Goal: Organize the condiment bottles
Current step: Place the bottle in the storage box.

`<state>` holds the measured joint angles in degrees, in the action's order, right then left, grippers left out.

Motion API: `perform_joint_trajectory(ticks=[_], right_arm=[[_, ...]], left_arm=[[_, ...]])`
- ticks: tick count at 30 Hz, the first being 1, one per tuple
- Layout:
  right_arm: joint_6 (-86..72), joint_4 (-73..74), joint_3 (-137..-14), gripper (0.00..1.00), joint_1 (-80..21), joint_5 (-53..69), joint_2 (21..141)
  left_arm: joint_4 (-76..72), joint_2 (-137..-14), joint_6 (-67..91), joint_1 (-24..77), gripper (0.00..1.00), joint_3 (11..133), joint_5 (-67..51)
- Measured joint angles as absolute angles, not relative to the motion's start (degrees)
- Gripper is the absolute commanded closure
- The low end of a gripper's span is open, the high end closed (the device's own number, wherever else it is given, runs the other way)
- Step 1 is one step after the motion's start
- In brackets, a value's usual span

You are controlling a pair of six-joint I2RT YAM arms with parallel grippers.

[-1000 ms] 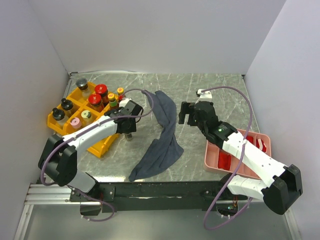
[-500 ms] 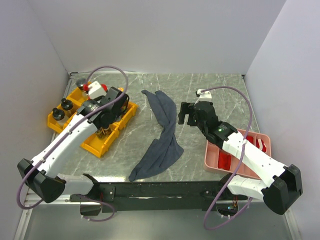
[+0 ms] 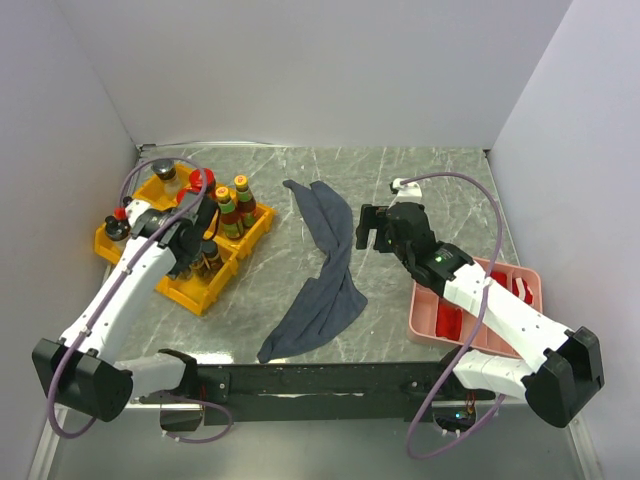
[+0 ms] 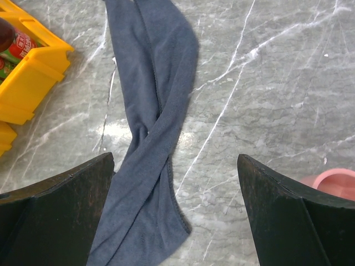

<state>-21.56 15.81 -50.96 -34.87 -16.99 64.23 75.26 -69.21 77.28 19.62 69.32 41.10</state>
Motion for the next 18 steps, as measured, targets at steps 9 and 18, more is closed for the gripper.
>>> perform_joint_trajectory(ticks=[9,18], right_arm=[[-21.6,15.8,-51.0,0.0,-34.9,-16.8,65.0],[-21.6,15.8,-51.0,0.0,-34.9,-16.8,65.0]], left_arm=[[70.2,-68.9,77.3,17.4,0.99,62.3,39.8],[64.1,-67.0,78.8,16.3,0.87,56.4,38.4]])
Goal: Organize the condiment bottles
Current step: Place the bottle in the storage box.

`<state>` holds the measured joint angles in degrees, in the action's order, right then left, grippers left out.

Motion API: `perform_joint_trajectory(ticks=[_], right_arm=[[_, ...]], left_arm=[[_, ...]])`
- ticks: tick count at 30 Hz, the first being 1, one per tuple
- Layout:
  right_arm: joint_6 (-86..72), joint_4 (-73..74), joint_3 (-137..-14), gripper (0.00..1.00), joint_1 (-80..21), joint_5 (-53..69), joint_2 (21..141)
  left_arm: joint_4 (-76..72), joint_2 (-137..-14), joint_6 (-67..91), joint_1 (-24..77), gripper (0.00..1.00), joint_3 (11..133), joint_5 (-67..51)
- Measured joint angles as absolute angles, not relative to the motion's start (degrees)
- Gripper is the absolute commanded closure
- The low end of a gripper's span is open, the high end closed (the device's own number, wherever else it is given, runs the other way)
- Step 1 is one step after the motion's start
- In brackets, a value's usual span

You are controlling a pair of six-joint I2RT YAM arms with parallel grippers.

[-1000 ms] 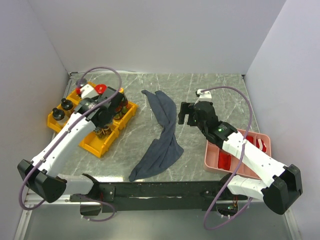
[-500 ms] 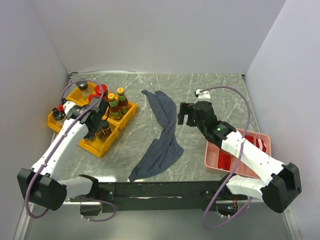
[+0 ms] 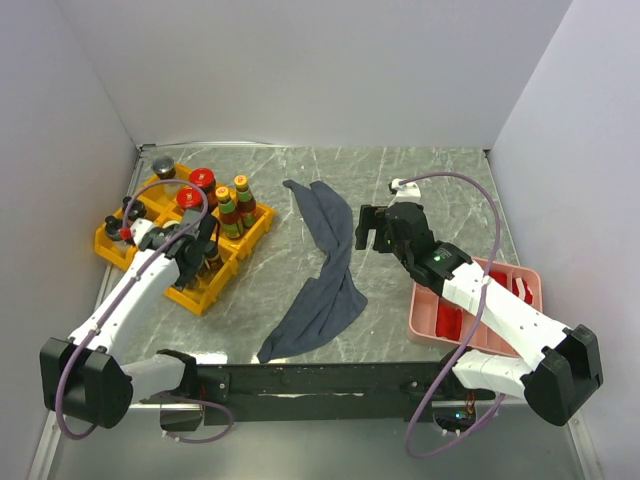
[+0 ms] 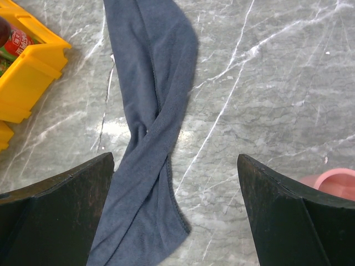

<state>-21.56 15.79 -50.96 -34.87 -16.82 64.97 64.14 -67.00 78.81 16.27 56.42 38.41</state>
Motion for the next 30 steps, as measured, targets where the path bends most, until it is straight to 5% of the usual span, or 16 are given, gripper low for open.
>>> perform_joint_trajectory(ticks=[7,20,30], right_arm=[[-21.6,15.8,-50.9,0.0,-34.9,-16.8,64.9],[-21.6,15.5,-50.2,0.0,-34.9,-16.8,64.9],[-21.5,15.5,-50.2,0.0,-34.9,-16.8,64.6]], left_arm=[[61.4,-68.6,80.2,15.7,0.81,53.4,37.3],[59.1,-72.3,80.9,15.5,0.4,53.2,37.4],[60.2,-71.3,81.6,15.4,0.36,53.6,38.3]])
